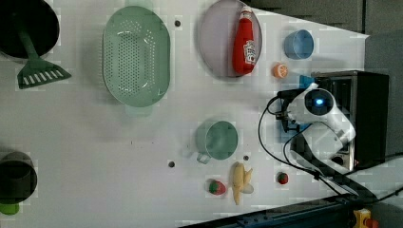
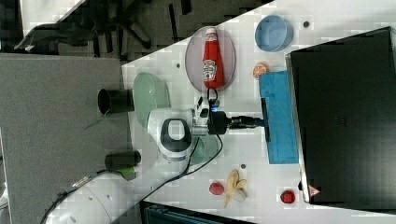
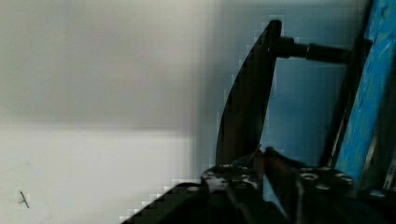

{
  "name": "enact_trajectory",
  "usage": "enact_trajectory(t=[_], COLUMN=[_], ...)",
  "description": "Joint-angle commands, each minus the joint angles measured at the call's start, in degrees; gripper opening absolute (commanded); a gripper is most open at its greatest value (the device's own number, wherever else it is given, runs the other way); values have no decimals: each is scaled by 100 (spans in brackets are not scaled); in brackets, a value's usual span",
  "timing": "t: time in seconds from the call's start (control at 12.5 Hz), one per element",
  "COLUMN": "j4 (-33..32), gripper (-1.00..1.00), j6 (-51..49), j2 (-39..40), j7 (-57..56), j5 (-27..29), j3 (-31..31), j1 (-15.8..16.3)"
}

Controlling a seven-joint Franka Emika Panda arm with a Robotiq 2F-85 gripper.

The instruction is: Flap open oven.

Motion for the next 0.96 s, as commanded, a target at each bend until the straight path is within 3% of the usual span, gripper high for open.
enact_trajectory(t=[0.08, 0.4, 0.96], j4=[117, 226, 285], gripper=[-65, -65, -65], j6=[44, 129, 192], j2=[88, 31, -1443], j7=[625, 627, 675], j5=[-46, 34, 2995], j3=[27, 112, 87], j1=[117, 167, 114])
